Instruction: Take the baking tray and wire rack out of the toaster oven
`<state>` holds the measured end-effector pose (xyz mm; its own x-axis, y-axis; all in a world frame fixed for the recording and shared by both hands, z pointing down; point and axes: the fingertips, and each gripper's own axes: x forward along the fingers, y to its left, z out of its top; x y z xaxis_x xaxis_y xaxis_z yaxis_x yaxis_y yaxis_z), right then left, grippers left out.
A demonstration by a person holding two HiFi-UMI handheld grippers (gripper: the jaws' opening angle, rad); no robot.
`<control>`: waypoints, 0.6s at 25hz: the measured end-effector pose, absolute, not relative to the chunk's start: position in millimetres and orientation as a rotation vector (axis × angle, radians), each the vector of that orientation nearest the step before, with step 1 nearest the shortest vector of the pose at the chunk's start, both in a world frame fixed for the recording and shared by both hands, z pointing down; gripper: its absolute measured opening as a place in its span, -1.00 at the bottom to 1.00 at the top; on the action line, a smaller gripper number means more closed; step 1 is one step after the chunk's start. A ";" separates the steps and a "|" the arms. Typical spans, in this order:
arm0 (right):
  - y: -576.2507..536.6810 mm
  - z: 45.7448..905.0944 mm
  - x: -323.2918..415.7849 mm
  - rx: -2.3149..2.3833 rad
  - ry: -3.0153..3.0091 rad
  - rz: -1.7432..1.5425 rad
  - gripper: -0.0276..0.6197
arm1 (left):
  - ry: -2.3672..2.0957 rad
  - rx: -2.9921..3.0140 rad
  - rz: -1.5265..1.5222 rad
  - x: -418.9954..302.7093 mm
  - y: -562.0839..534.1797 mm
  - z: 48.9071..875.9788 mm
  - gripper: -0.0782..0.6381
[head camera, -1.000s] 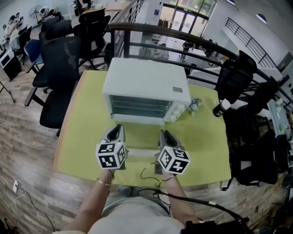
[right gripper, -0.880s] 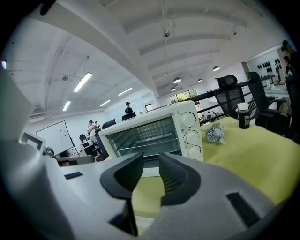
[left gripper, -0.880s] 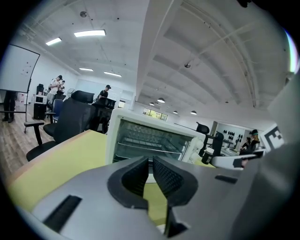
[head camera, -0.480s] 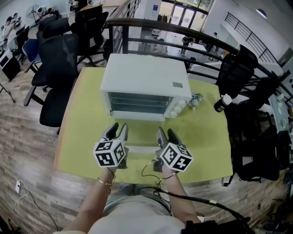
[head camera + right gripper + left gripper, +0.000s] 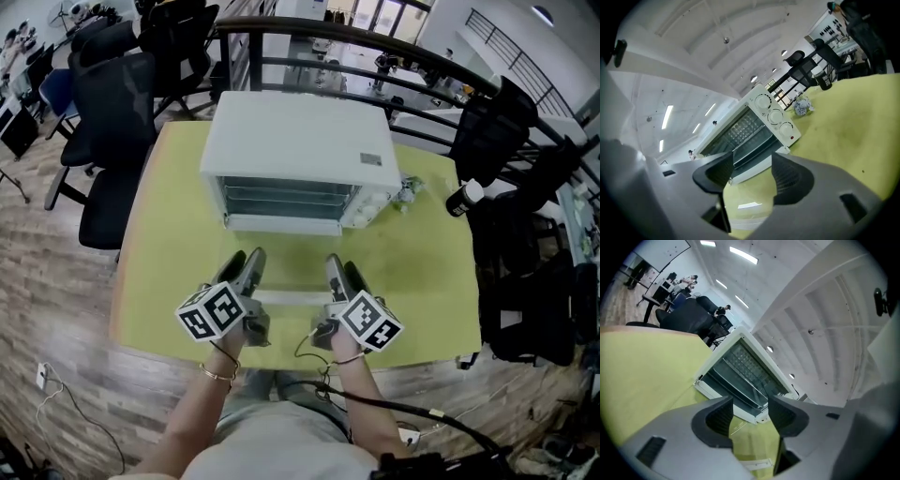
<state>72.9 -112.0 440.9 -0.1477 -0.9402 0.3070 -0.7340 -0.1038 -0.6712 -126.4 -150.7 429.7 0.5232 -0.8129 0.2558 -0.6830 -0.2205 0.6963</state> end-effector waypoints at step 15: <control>-130.9 483.9 71.7 -1.604 1.672 -1.247 -0.18 | -1.177 1.836 -0.312 -122.8 -176.2 471.7 -0.20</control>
<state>71.7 -130.9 483.9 -0.1769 -0.9569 0.2305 -0.4935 -0.1164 -0.8619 -122.8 -176.2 471.7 0.5138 -0.8227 0.2432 -0.5942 -0.1368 0.7926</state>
